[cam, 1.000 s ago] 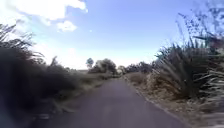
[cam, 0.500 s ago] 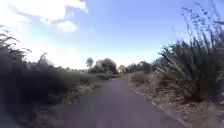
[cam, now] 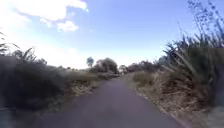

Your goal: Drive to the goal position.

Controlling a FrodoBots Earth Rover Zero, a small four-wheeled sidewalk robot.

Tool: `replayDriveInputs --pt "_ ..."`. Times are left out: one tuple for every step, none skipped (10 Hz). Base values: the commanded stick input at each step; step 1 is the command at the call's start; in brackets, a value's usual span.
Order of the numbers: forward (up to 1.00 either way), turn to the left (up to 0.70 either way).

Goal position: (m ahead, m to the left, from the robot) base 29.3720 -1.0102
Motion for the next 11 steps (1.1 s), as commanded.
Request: replayDriveInputs --pt "0.85 0.0" --pt "0.85 0.0" --pt "0.85 0.0" --pt "0.85 0.0" --pt "0.85 0.0" --pt "0.85 0.0" --pt "0.85 0.0" --pt "0.85 0.0" --pt "0.85 0.0" --pt "0.85 0.0" --pt "0.85 0.0"
